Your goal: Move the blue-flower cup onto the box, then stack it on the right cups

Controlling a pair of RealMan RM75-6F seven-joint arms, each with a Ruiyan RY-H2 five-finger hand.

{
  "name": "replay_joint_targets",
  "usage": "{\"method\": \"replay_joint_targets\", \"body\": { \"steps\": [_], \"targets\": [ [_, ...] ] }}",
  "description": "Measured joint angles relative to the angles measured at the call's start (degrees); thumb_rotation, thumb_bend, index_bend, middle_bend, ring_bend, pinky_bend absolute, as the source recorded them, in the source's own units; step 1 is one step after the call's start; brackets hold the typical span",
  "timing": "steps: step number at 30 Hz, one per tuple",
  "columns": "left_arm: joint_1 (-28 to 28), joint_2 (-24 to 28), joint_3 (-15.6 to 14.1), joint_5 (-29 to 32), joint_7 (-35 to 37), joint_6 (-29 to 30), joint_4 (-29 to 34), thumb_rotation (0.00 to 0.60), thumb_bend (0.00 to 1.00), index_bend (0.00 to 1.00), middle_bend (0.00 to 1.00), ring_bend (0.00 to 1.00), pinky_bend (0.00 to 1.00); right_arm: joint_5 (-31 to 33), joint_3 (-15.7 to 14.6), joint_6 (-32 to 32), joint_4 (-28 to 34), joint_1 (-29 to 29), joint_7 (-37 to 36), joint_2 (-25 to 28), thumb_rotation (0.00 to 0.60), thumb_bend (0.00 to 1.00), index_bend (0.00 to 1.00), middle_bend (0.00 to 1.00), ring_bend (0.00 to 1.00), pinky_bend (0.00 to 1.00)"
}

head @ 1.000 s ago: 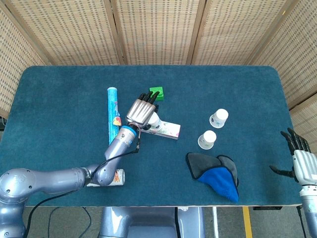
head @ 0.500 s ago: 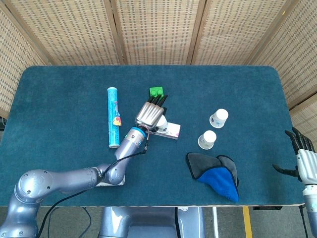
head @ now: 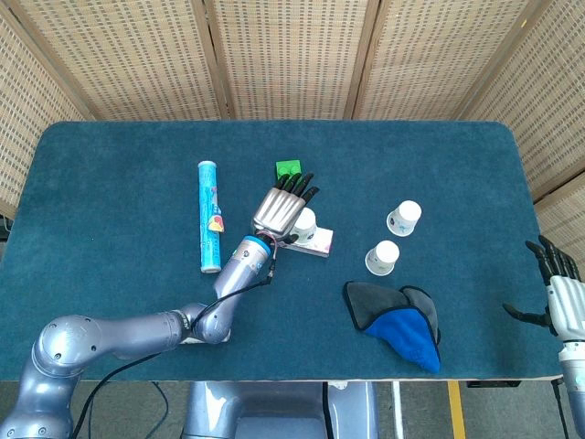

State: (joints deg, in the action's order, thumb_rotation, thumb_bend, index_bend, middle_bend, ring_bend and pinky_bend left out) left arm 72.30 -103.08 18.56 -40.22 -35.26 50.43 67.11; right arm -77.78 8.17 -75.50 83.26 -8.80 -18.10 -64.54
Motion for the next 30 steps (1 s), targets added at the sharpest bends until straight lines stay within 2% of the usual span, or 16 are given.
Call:
{"method": "replay_joint_targets", "body": {
  "steps": [4, 8, 14, 19, 24, 30],
  "targets": [
    [-3.41, 3.05, -0.56, -2.83, 2.79, 3.18, 5.15, 0.600, 0.21, 0.13, 0.00, 0.00, 0.06, -0.01, 0.03, -0.11, -0.02, 0.04, 0.17, -0.05, 0.600, 0.08, 0.12, 0.00, 0.00, 0.00],
    [-9.29, 8.70, -2.28, -6.95, 5.56, 8.78, 12.77, 0.600, 0.20, 0.12, 0.00, 0.00, 0.06, -0.13, -0.03, -0.25, 0.15, 0.01, 0.87, -0.22, 0.600, 0.08, 0.12, 0.00, 0.00, 0.00],
    [-19.08, 18.43, -5.49, -11.44, 9.09, 17.88, 22.69, 0.600, 0.20, 0.12, 0.00, 0.00, 0.06, -0.21, -0.14, -0.42, 0.54, -0.13, 3.06, -0.70, 0.600, 0.08, 0.12, 0.00, 0.00, 0.00],
    [-29.65, 26.80, -9.87, -15.43, 14.59, 26.61, 28.14, 0.600, 0.20, 0.12, 0.00, 0.00, 0.06, -0.18, -0.16, -1.29, 1.26, -0.19, 7.51, -1.53, 0.600, 0.08, 0.12, 0.00, 0.00, 0.00],
    [-40.30, 30.54, -15.50, -20.55, 20.37, 33.87, 29.80, 0.600, 0.20, 0.12, 0.00, 0.00, 0.06, 0.31, 0.23, -2.30, 2.35, -0.38, 11.94, -2.47, 0.600, 0.08, 0.12, 0.00, 0.00, 0.00],
    [-47.73, 31.58, -19.33, -24.54, 24.10, 38.23, 27.02, 0.600, 0.20, 0.12, 0.00, 0.00, 0.05, 0.11, 1.37, -2.61, 6.17, -1.87, 16.77, -2.35, 0.600, 0.08, 0.12, 0.00, 0.00, 0.00]
  ]
}}
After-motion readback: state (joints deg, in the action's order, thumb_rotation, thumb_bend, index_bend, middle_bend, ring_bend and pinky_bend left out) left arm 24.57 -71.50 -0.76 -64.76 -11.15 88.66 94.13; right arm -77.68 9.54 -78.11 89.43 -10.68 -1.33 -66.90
